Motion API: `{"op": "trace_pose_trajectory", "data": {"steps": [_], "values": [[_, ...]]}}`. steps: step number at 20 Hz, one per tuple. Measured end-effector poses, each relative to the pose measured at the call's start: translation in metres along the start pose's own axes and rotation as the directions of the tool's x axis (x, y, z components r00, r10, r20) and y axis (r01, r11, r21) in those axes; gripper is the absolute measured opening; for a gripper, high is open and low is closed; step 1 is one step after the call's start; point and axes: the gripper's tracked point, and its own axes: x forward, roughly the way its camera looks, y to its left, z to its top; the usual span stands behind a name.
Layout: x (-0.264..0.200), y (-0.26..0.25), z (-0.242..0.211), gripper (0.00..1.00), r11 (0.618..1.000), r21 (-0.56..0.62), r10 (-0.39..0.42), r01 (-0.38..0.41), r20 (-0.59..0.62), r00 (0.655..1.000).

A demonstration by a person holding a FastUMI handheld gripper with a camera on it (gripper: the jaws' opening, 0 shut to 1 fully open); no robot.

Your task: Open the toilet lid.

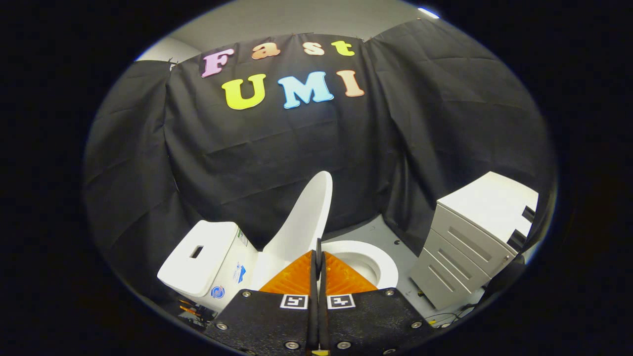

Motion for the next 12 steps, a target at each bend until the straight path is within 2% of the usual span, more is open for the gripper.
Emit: {"op": "trace_pose_trajectory", "data": {"steps": [12], "values": [[-0.013,0.066,0.028,0.00,0.995,-0.056,0.083,-0.079,0.058,0.995]]}}
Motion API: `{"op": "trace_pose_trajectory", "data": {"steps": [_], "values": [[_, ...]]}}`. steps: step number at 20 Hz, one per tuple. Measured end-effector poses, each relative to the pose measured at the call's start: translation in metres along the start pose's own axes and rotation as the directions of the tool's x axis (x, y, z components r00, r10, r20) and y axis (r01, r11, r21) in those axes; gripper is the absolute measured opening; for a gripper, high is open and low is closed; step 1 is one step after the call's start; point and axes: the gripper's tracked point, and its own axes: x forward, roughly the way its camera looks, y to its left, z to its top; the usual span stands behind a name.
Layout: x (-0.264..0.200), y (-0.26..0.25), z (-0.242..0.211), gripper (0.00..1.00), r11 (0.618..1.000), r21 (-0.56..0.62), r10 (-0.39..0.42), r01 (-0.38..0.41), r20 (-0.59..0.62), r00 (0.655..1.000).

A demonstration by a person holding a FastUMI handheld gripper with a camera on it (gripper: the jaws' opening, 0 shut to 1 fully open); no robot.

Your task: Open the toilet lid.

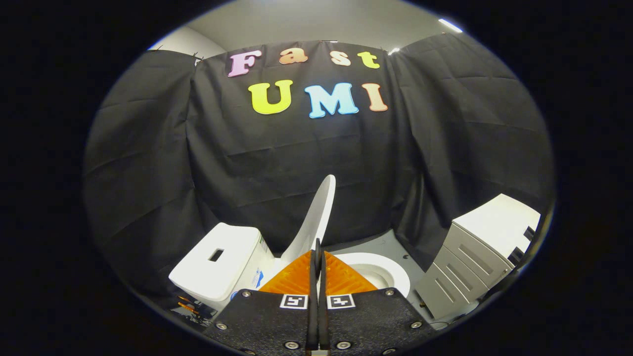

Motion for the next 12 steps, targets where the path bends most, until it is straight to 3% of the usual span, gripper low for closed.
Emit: {"op": "trace_pose_trajectory", "data": {"steps": [12], "values": [[-0.003,0.055,0.013,0.00,0.996,-0.012,0.086,-0.086,0.075,0.993]]}}
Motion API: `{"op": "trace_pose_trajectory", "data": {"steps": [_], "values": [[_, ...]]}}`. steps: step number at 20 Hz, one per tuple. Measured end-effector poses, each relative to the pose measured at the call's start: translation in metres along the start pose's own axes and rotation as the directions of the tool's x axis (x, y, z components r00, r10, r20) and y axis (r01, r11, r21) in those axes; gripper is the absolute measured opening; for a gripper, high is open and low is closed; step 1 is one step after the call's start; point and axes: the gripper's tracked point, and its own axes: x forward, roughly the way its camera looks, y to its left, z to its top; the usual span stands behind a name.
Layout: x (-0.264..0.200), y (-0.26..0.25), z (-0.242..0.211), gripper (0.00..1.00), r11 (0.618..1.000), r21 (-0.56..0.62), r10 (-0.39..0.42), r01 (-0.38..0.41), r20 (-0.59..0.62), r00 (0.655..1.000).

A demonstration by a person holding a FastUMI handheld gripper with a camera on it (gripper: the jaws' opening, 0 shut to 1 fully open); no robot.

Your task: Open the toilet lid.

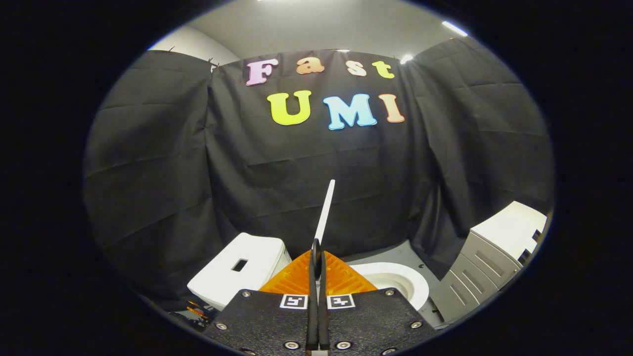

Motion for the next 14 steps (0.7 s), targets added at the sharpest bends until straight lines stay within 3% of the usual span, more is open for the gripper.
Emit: {"op": "trace_pose_trajectory", "data": {"steps": [14], "values": [[0.004,0.057,0.002,0.00,0.997,-0.009,0.074,-0.073,0.052,0.996]]}}
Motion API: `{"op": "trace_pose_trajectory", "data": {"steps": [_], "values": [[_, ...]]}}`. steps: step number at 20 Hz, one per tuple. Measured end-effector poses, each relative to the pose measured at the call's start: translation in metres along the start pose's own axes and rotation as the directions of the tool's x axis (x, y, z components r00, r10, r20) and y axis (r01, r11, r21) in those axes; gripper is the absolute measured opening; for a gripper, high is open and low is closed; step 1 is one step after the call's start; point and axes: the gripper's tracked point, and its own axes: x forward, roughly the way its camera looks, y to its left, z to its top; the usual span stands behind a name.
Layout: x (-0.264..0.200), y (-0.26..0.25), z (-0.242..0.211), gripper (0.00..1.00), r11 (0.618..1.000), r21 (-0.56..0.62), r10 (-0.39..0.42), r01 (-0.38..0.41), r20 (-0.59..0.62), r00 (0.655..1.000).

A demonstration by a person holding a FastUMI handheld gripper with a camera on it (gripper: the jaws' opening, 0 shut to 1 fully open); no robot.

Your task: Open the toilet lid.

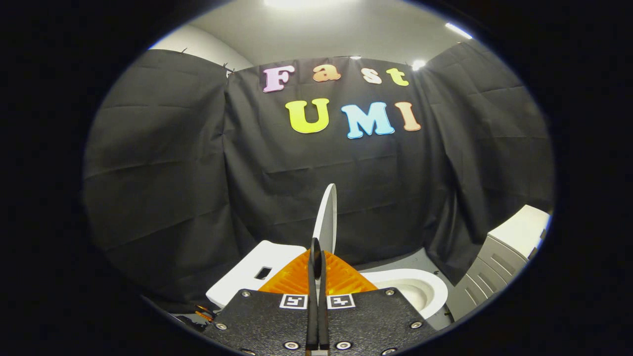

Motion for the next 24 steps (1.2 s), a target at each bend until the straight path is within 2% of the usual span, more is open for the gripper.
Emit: {"op": "trace_pose_trajectory", "data": {"steps": [12,20,24], "values": [[0.014,0.067,-0.004,0.00,0.995,-0.071,0.073,-0.075,-0.025,0.997],[0.025,0.121,-0.017,0.00,0.971,-0.195,0.129,-0.141,-0.071,0.989],[0.029,0.131,-0.022,0.00,0.966,-0.219,0.121,-0.137,-0.084,0.989]]}}
